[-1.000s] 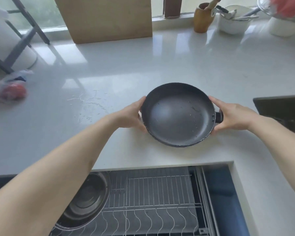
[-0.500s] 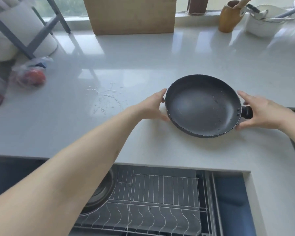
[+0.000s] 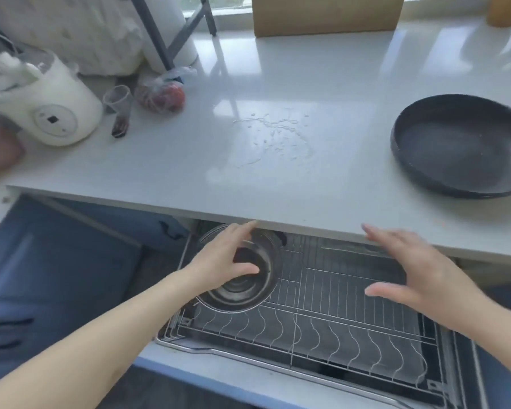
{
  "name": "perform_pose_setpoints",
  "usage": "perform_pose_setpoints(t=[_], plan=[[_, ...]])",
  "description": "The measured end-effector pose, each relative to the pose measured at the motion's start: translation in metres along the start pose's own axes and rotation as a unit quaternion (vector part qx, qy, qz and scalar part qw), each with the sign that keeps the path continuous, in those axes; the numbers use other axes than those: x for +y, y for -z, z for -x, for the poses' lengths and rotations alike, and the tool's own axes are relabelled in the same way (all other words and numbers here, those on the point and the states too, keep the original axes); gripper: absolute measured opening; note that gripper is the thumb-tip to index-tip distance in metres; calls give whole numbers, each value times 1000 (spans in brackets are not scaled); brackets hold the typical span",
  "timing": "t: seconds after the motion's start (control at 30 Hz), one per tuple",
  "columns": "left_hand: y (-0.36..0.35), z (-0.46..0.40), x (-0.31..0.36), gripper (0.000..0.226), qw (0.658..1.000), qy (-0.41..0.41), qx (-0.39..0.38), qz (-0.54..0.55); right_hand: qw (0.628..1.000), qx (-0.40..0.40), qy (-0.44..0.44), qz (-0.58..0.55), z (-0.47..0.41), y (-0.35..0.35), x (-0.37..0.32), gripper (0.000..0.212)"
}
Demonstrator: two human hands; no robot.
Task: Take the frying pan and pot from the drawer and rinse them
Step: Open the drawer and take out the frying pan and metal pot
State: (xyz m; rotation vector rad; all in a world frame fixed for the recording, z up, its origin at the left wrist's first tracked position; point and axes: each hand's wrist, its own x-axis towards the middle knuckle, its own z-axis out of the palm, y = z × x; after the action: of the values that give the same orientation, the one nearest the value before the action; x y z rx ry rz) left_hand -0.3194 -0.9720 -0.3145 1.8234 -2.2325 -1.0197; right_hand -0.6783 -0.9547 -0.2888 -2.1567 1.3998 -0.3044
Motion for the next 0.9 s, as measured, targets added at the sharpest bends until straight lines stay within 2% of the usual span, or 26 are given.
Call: perform_pose_setpoints(t=[0.1, 0.2, 0.3, 0.4, 0.6, 0.7, 0.83, 0.9], plan=[[-12, 41, -71, 95, 994, 100, -39, -34, 988, -143, -37, 36, -20, -71, -8, 109], [-24, 58, -122, 113, 978, 201, -53, -32, 971, -217, -95, 33, -47, -128, -4, 119], [-39, 60, -156, 121, 968, 246, -43, -28, 960, -236, -149, -32, -75, -170, 2, 121], [-53, 52, -177, 115, 961, 274, -19, -14, 953, -220, -187, -86, -98, -205, 6, 115], [-71, 34, -195, 107, 956, 290, 35, -6, 930, -218, -265, -131, -120, -267, 12, 103], [-77, 34, -195, 100, 957, 280, 66, -37, 919, -204, -294, -164, -124, -290, 6, 94], [-84, 35, -190, 93, 966, 196, 125, -110, 922, -160, -312, -165, -128, -303, -7, 90], [-86, 33, -189, 92, 972, 148, 129, -130, 922, -139, -319, -170, -128, -304, -11, 84]])
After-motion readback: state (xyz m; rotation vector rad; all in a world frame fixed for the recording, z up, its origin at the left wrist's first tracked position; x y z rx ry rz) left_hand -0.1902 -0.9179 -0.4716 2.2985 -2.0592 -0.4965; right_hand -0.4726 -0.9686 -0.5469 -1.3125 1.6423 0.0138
